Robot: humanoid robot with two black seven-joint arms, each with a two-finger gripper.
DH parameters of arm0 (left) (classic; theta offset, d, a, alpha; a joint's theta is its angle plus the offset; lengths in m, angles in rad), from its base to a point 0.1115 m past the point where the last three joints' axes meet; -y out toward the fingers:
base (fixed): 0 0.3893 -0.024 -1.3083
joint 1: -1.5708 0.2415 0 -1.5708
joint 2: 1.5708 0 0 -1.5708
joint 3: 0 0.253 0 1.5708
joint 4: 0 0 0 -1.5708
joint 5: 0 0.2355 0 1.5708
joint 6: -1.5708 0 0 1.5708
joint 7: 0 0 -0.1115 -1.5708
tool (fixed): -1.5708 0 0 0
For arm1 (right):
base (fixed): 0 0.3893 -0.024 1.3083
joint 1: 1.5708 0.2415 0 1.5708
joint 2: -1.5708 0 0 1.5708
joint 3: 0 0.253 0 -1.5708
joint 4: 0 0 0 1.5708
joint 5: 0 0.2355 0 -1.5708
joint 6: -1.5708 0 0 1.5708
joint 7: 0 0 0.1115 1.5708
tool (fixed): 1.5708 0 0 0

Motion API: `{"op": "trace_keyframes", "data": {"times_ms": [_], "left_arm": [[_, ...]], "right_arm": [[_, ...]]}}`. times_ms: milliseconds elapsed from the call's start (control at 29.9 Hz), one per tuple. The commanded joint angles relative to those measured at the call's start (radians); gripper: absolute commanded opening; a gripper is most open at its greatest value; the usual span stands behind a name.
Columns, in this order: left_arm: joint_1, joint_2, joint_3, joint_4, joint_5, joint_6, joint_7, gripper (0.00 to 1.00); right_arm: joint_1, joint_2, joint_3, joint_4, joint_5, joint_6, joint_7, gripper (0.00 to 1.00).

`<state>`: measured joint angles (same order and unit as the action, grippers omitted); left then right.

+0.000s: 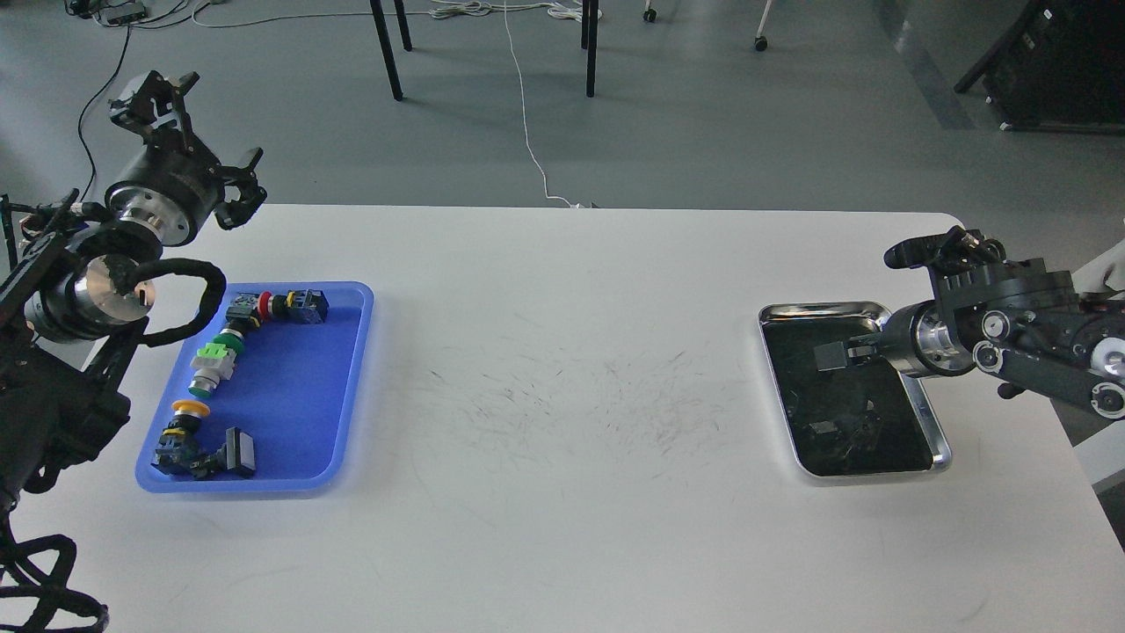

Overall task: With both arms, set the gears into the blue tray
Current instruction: 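Reach the right gripper into the metal tray and grasp a black gear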

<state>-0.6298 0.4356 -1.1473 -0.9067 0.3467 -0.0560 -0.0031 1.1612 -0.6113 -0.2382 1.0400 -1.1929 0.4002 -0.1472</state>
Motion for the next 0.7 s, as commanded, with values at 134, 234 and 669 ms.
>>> {"op": "trace_keyframes", "data": {"times_ms": [134,234,669], "left_arm": [[0.001,-0.001,0.000,0.000,0.000,0.002,-0.002,0.98],[0.001,0.000,0.000,0.000,0.000,0.002,-0.002,0.98],[0.001,0.014,0.001,0.000,0.000,0.002,-0.002,0.98]], "right_arm": [[-0.047,0.087,0.000,-0.069,0.004,-0.032,0.001,0.97],[-0.064,0.113,0.000,-0.092,0.004,-0.037,0.003,0.97],[-0.061,0.131,-0.006,-0.109,0.002,-0.030,0.040,0.67]]}}
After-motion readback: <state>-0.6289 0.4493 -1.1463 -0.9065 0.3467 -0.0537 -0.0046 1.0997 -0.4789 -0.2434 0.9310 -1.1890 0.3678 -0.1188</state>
